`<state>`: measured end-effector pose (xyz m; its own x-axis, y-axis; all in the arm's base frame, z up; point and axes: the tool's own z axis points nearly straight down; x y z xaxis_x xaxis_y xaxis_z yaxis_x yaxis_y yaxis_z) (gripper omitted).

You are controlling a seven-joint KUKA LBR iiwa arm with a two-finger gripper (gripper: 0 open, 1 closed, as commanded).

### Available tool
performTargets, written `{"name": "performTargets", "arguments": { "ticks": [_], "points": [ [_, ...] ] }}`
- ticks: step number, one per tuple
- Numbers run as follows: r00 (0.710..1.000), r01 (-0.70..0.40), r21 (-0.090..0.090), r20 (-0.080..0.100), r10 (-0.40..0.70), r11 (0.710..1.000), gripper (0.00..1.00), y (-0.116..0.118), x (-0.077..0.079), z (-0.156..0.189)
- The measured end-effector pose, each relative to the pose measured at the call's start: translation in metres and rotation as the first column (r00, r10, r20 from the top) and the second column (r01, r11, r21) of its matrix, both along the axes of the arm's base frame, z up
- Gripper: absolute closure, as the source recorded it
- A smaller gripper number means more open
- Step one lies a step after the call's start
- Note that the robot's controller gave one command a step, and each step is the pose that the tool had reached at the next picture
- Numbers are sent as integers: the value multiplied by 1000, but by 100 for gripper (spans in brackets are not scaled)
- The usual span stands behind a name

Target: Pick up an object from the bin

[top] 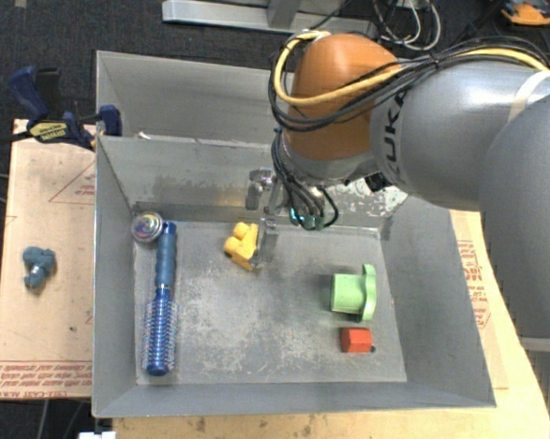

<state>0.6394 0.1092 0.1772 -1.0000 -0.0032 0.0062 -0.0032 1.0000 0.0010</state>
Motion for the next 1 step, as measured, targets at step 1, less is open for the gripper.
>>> {"name": "performTargets", "arguments": {
  "ticks": [1],
  "points": [
    [988, 152, 1, 9, -152, 988, 0, -28, -9, -97]
  ]
}}
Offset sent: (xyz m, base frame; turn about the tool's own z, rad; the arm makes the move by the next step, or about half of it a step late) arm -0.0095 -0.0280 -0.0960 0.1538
